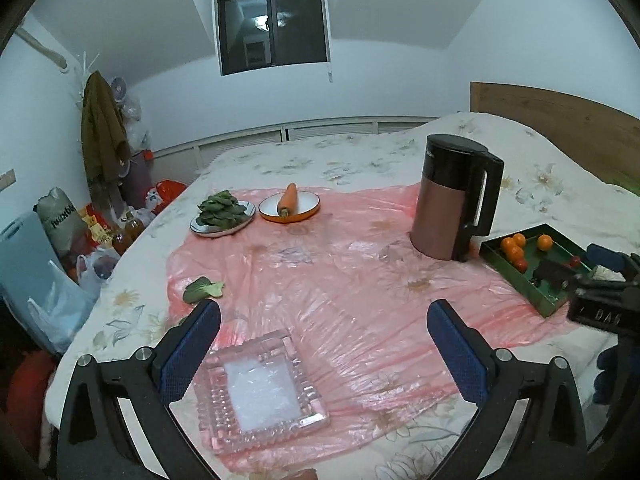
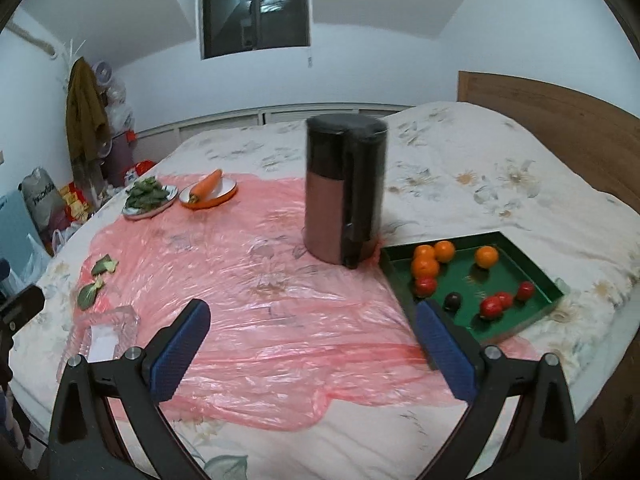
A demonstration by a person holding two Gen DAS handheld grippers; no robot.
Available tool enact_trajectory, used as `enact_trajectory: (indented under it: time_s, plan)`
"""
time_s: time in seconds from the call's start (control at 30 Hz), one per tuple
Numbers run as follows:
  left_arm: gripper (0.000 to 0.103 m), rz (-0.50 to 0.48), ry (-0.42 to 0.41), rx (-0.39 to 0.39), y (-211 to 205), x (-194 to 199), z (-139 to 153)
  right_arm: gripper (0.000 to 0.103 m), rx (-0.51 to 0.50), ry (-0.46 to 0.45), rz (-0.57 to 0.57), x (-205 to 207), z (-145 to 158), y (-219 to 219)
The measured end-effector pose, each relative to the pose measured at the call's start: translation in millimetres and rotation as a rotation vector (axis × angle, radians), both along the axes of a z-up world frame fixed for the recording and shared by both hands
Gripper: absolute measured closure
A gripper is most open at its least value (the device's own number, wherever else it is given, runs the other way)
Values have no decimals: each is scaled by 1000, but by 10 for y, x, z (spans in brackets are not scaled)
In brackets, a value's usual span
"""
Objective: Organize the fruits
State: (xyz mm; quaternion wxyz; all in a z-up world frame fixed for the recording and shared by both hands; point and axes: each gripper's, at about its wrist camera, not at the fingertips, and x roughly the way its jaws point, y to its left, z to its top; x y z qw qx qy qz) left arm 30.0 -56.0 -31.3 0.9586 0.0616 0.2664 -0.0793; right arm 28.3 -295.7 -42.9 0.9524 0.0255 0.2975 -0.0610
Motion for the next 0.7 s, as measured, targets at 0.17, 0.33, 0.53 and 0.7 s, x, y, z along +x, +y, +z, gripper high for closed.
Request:
enact_trajectory:
  time_s: [0.17,0.33,0.53,0.7]
  plan:
    - [1,-9,8,-6,6,-137,63,0,0,-32,-30,-177,132,-84]
    - [1,-18,22,-18,5,-198,88,0,-14,-53,-38,-275,211,-71]
    - [1,-10,46,-30,48,-232,112,0,-39,-52,-26,-305,229,12]
    - [1,7,59,-37,121,-208,100,0,-52,-59,-24,-329,271,59]
